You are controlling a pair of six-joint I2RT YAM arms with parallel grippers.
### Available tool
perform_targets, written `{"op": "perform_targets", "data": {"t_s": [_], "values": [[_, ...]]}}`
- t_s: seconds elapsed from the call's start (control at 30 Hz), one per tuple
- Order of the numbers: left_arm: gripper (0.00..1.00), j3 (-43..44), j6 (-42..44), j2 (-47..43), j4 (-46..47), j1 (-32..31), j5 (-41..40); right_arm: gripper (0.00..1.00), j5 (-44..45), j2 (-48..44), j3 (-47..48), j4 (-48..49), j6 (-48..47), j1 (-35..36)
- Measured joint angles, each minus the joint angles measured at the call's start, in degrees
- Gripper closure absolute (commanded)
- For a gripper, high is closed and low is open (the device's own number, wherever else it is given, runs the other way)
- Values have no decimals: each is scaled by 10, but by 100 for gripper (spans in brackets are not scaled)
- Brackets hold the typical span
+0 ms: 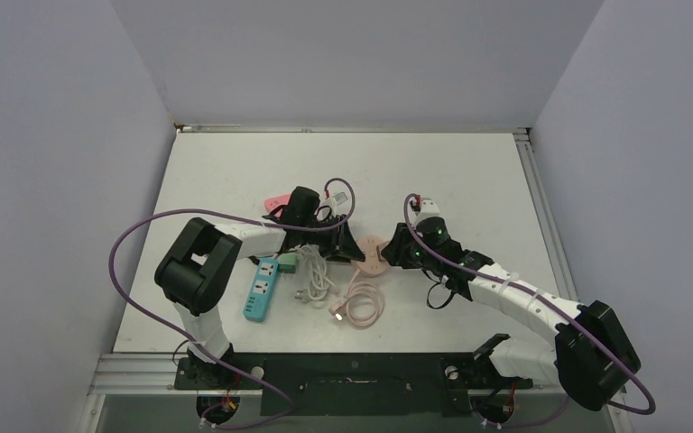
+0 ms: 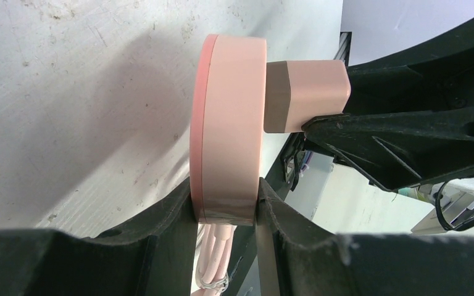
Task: Pull the plug off the socket
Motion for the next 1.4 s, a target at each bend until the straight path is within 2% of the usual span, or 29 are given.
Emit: {"op": "perform_targets", "data": {"t_s": [0.17, 0.37, 0.77, 0.93, 1.13, 1.4], "values": [[100, 0, 0, 0, 0, 0, -3, 95, -37, 0, -11, 19, 1, -21], [100, 0, 0, 0, -2, 0, -6, 95, -21, 0, -11, 19, 1, -8], [100, 0, 8, 0, -33, 0, 4, 95, 224, 12, 10, -18, -2, 158], [100, 0, 10, 0, -35, 0, 5, 95, 271, 30, 28, -35, -4, 184], [100, 9, 27, 0, -57, -2, -5, 95, 236, 31, 31, -39, -4, 156], [100, 23, 43, -11, -68, -6, -42, 95, 54, 10, 1, 10, 0, 32]]}}
